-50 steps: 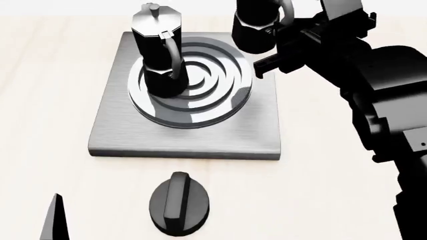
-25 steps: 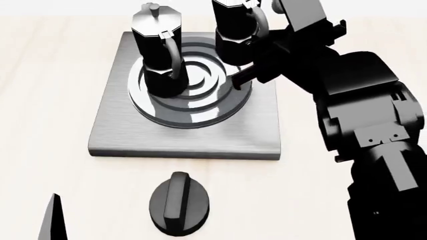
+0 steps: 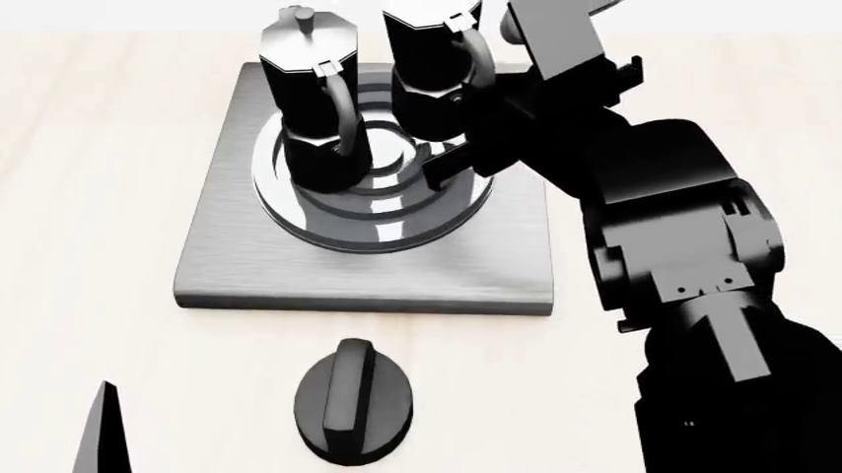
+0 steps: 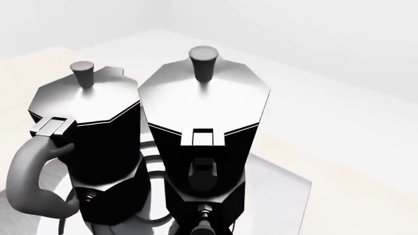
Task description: Put both moka pots on the stove.
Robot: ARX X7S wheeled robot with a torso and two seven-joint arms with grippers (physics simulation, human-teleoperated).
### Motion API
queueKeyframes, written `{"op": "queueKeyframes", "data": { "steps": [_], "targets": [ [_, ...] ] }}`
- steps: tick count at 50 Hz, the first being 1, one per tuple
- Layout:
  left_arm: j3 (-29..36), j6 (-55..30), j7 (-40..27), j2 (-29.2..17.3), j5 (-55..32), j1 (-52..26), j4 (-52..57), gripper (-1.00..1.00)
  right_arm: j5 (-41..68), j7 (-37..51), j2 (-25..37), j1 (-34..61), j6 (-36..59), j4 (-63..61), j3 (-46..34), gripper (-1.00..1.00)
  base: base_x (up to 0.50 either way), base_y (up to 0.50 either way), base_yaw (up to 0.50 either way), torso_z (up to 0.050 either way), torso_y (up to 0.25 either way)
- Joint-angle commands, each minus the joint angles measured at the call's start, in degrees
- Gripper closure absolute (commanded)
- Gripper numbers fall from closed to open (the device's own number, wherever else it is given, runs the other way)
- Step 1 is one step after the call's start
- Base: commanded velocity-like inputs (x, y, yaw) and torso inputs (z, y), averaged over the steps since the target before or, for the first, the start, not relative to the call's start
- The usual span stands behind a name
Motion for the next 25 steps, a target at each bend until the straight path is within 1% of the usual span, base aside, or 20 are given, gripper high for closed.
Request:
{"op": "queueKeyframes", "data": {
  "steps": [1, 25],
  "targets": [
    [0.04, 0.74, 0.15, -0.01, 0.04, 0.11, -0.65, -1.00, -3.78, -0.31, -0.86, -0.90, -0.64, -0.11, 7.41, 1.00, 0.00, 0.00, 0.00, 0.000, 0.000],
    [0.33, 0.09, -0.29, -0.15, -0.06, -0.27, -0.16, -1.00, -18.89, -2.04, -2.15, -4.03, 0.41, -0.06, 23.29, 1.00, 0.00, 0.00, 0.00, 0.000, 0.001]
  ]
}}
